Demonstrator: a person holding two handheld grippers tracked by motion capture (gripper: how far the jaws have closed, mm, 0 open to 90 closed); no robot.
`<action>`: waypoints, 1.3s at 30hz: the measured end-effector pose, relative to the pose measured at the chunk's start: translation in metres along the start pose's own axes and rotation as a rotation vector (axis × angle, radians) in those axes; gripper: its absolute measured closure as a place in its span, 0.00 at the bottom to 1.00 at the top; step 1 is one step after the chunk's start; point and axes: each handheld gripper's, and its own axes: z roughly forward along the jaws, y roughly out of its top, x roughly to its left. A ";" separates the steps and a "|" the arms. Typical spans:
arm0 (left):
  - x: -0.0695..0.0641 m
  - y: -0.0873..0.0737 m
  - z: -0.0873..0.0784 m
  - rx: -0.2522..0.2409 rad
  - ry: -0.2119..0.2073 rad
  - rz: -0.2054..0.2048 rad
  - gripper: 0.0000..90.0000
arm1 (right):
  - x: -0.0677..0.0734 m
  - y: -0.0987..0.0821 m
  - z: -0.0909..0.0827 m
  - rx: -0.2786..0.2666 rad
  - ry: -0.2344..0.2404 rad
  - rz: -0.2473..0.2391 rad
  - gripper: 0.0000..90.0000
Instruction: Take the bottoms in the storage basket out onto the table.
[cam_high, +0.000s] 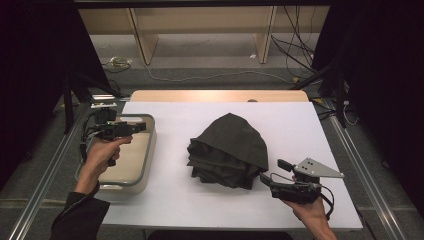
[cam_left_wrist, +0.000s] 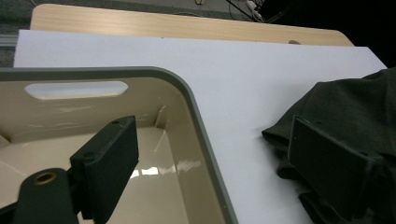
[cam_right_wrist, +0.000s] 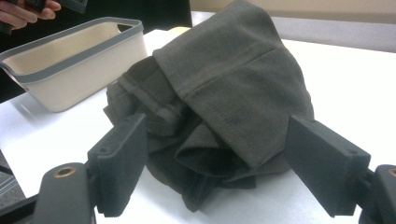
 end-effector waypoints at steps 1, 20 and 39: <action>0.002 -0.001 0.000 0.000 0.007 0.000 0.17 | 0.000 0.000 0.000 0.000 0.000 0.000 0.25; 0.039 -0.003 -0.008 0.029 0.118 -0.041 0.17 | -0.001 0.000 -0.001 -0.006 0.012 0.001 0.25; 0.067 -0.011 -0.020 0.065 0.260 -0.001 0.17 | -0.001 0.001 0.002 -0.002 0.016 0.003 0.25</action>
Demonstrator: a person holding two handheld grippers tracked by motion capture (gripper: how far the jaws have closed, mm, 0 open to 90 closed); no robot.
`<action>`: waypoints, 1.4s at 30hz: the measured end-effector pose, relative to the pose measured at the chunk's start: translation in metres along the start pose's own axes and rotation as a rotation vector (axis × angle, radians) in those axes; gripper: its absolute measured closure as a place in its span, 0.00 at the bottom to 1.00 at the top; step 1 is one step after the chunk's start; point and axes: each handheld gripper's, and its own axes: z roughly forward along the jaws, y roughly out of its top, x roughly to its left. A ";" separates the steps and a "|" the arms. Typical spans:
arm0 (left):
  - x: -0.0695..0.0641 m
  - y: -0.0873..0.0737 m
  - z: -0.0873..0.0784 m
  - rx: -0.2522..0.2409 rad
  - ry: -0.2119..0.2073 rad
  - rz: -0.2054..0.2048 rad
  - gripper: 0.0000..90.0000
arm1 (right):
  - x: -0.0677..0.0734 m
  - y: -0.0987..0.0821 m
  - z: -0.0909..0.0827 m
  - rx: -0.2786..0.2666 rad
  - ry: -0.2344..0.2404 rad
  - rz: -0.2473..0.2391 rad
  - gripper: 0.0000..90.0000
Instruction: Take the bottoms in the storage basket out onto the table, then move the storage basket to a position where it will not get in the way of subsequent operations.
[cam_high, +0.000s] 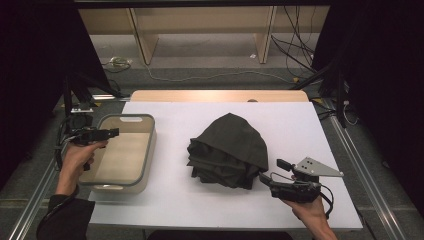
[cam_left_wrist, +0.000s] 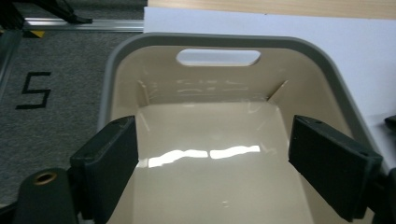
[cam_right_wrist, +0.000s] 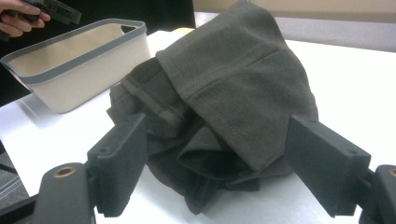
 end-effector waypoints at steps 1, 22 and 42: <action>0.003 0.000 -0.001 0.001 0.012 0.000 0.17 | 0.000 0.000 0.000 0.000 0.000 -0.003 0.25; 0.025 -0.007 -0.002 0.088 0.100 0.016 0.17 | 0.005 0.001 -0.001 0.004 -0.004 -0.021 0.25; 0.048 -0.015 -0.003 0.164 0.057 -0.037 0.55 | 0.004 0.000 0.000 0.012 -0.013 -0.017 0.25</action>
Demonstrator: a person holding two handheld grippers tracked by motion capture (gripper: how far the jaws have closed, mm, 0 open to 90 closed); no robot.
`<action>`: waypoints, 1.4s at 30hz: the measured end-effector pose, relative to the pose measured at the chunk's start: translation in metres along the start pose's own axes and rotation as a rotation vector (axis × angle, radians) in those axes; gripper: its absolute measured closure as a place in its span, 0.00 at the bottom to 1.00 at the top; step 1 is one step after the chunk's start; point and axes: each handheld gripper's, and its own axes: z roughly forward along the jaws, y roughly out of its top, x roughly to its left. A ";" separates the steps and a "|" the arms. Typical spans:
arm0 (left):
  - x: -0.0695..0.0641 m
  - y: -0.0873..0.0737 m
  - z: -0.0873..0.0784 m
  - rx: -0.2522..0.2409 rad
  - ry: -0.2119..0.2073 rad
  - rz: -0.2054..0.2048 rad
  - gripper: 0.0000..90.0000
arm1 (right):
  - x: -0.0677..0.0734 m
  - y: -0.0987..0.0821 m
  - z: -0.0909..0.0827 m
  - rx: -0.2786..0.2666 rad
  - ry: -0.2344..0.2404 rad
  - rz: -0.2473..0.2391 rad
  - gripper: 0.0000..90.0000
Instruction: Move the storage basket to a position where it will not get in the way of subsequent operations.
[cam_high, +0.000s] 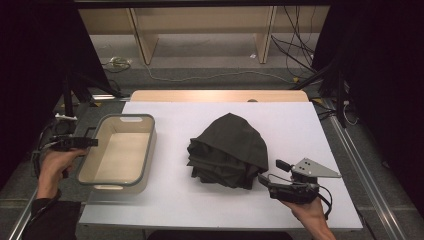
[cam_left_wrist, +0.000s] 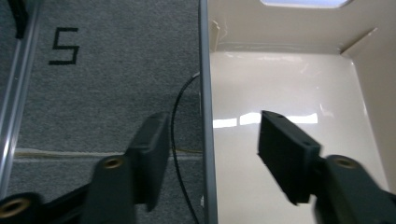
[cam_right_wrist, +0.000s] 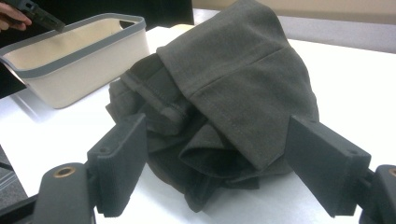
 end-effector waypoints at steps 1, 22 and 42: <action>0.001 0.000 0.000 0.014 -0.002 0.000 0.60 | 0.000 0.000 0.000 0.000 0.000 -0.001 0.25; -0.006 -0.001 0.009 0.057 -0.012 -0.036 0.93 | 0.000 0.000 0.002 0.007 -0.002 -0.003 0.25; -0.022 0.004 0.016 0.045 -0.043 -0.069 0.93 | 0.000 0.000 0.003 0.012 -0.001 -0.006 0.25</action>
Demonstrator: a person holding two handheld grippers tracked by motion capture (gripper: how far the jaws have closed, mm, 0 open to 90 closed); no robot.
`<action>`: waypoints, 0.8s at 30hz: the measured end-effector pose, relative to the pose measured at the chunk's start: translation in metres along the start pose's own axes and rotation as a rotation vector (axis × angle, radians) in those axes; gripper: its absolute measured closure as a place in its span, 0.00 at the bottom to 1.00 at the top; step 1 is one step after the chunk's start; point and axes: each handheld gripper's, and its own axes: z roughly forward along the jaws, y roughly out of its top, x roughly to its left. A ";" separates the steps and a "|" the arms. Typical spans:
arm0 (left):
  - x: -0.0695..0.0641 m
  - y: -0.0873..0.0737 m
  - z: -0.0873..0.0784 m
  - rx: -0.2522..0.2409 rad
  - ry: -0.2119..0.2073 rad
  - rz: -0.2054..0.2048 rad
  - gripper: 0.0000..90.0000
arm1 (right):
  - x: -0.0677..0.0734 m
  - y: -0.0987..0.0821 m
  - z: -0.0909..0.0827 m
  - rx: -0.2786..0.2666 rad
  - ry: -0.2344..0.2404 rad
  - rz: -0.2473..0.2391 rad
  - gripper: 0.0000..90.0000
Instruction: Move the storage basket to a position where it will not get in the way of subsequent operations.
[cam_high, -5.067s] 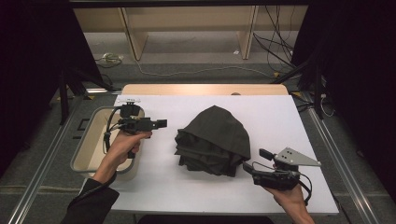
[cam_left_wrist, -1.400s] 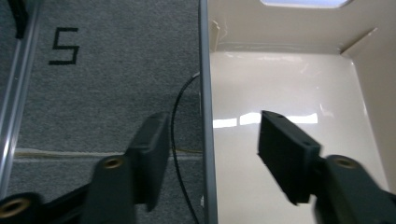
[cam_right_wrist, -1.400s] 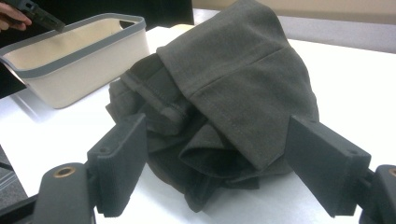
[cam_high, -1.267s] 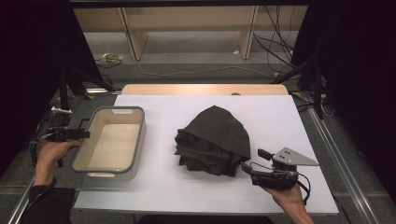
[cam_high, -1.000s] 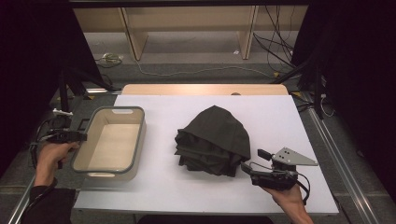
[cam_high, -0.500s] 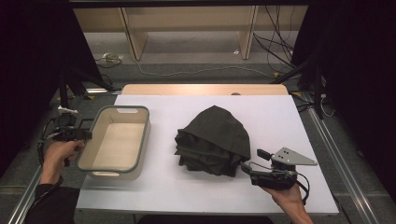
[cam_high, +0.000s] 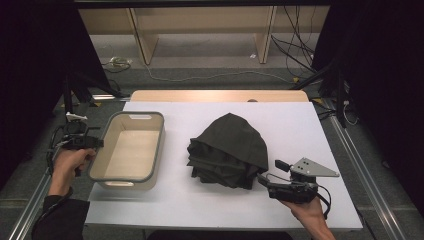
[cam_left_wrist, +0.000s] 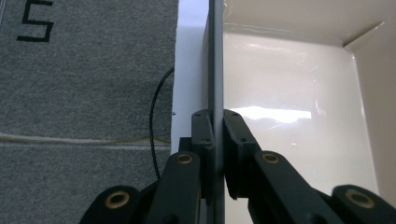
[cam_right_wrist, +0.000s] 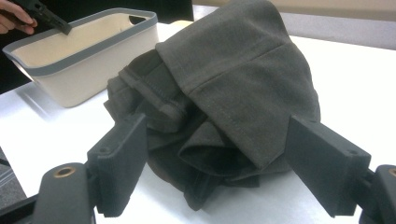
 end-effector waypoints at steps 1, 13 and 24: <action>0.000 0.000 0.000 -0.002 0.000 0.001 0.93 | 0.000 0.000 0.000 0.001 0.000 0.000 0.25; -0.006 0.001 0.003 -0.009 -0.011 0.009 0.93 | 0.000 0.000 0.000 0.001 0.002 0.001 0.25; -0.009 0.005 -0.014 -0.094 -0.044 0.015 0.76 | 0.000 0.000 -0.001 -0.003 0.002 -0.002 0.25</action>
